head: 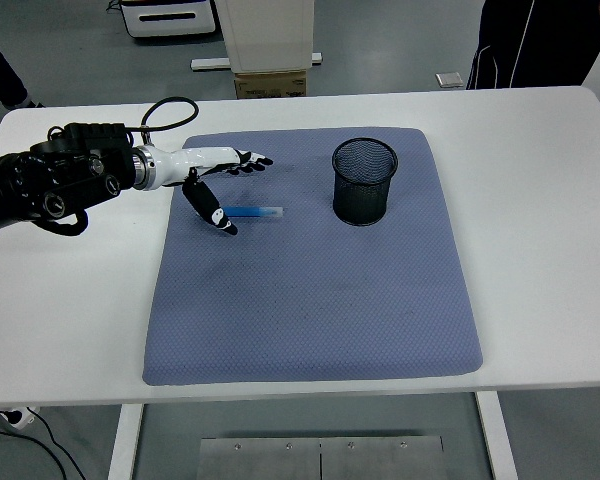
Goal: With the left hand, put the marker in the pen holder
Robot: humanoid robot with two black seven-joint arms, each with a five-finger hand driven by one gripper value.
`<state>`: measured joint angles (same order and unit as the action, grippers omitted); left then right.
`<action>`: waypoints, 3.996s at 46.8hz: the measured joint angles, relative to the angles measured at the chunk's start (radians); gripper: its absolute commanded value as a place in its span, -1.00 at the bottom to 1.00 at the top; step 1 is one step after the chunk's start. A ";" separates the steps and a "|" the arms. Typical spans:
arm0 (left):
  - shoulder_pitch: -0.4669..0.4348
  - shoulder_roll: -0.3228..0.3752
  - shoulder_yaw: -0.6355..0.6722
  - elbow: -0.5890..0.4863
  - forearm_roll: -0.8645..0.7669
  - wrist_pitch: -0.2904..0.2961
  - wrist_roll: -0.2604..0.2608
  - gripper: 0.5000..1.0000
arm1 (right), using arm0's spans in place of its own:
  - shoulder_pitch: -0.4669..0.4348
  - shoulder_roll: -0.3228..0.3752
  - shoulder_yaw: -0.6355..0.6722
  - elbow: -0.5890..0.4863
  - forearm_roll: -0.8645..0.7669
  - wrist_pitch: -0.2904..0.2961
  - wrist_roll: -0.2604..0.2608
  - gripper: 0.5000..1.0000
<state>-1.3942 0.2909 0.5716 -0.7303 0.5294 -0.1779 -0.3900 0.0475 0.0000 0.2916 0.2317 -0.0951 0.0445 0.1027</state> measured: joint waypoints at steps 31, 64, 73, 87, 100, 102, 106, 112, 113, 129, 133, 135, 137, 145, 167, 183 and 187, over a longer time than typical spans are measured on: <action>-0.030 -0.029 -0.007 0.013 0.182 -0.090 -0.001 1.00 | 0.000 0.000 0.000 0.000 0.000 0.000 0.000 1.00; -0.036 -0.035 -0.008 0.028 0.300 -0.105 -0.001 1.00 | 0.000 0.000 0.000 0.000 0.000 0.000 0.000 1.00; -0.036 -0.036 -0.007 0.028 0.314 -0.106 -0.001 1.00 | 0.000 0.000 0.000 0.000 0.000 0.000 0.000 1.00; -0.036 -0.038 -0.007 0.028 0.327 -0.107 -0.002 0.67 | 0.000 0.000 0.000 0.000 0.000 0.000 0.000 1.00; -0.038 -0.038 -0.007 0.028 0.327 -0.109 -0.004 0.18 | 0.000 0.000 0.000 0.001 0.000 0.000 0.000 1.00; -0.039 -0.038 -0.007 0.028 0.327 -0.109 -0.004 0.17 | 0.000 0.000 0.000 0.001 0.000 0.000 0.000 1.00; -0.039 -0.039 -0.007 0.028 0.327 -0.109 -0.004 0.16 | 0.000 0.000 0.000 0.000 0.000 0.000 0.000 1.00; -0.039 -0.043 -0.007 0.027 0.327 -0.109 -0.004 0.00 | 0.000 0.000 0.000 0.000 0.000 0.000 0.000 1.00; -0.039 -0.045 -0.007 0.026 0.327 -0.109 -0.004 -0.05 | 0.000 0.000 0.000 0.000 0.000 0.000 0.000 1.00; -0.037 -0.047 -0.006 0.026 0.339 -0.107 -0.007 -0.37 | 0.000 0.000 0.001 0.000 0.000 0.000 0.000 1.00; -0.037 -0.051 -0.005 0.026 0.340 -0.102 -0.007 -0.37 | 0.000 0.000 0.000 0.000 0.000 0.000 0.000 1.00; -0.035 -0.052 -0.005 0.026 0.340 -0.099 -0.007 -0.37 | 0.000 0.000 0.000 0.000 0.000 0.000 0.000 1.00; -0.034 -0.052 -0.005 0.026 0.340 -0.097 -0.007 -0.38 | 0.000 0.000 0.000 0.000 0.000 0.000 0.000 1.00; -0.031 -0.053 -0.005 0.025 0.340 -0.095 -0.007 -0.55 | 0.000 0.000 0.000 0.001 0.000 0.000 0.000 1.00; -0.025 -0.060 -0.004 0.025 0.345 -0.094 -0.007 -0.99 | 0.000 0.000 0.000 0.000 0.000 0.000 0.000 1.00; -0.025 -0.058 -0.004 0.025 0.351 -0.094 -0.009 -0.32 | 0.000 0.000 0.000 0.000 0.000 0.000 0.000 1.00; -0.025 -0.056 -0.004 0.025 0.351 -0.094 -0.011 -0.31 | 0.000 0.000 0.000 0.000 0.000 0.000 0.000 1.00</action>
<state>-1.4190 0.2348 0.5672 -0.7057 0.8806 -0.2718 -0.4011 0.0475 0.0000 0.2920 0.2317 -0.0951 0.0445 0.1028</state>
